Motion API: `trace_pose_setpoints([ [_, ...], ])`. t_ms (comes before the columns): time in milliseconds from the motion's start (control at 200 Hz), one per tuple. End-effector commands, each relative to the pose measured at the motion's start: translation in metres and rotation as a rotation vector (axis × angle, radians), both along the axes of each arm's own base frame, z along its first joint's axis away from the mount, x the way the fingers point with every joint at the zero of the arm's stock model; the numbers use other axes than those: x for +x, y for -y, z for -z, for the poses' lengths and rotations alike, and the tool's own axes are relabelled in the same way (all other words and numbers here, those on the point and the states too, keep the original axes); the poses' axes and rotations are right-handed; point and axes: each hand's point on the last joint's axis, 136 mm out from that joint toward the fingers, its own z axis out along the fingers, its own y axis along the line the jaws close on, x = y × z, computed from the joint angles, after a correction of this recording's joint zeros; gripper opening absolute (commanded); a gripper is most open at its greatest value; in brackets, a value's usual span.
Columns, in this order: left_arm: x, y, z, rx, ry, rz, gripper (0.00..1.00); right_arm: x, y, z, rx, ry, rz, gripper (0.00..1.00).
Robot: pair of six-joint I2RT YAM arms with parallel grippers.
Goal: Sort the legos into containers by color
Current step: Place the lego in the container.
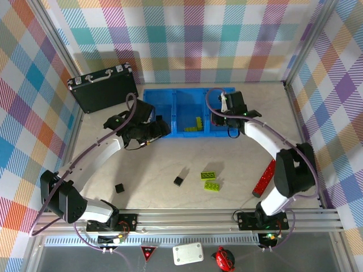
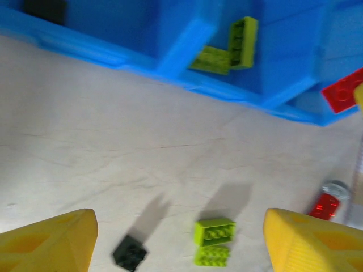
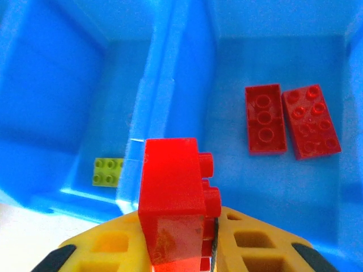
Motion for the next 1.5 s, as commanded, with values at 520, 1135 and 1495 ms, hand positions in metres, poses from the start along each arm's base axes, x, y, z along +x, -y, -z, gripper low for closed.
trace_pose_setpoints([
  [520, -0.051, -0.045, 0.057, 0.146, -0.160, 0.077, 0.74, 0.041, 0.007, 0.067, -0.018, -0.252, -0.031, 0.26],
  [1135, -0.065, 0.003, 0.065, 0.146, -0.169, 0.228, 0.71, 0.038, 0.012, 0.032, 0.008, -0.209, -0.018, 0.40],
  [1495, -0.077, 0.044, 0.083, 0.199, -0.202, 0.350, 0.66, 0.006, 0.021, -0.008, 0.031, -0.162, -0.003, 0.40],
])
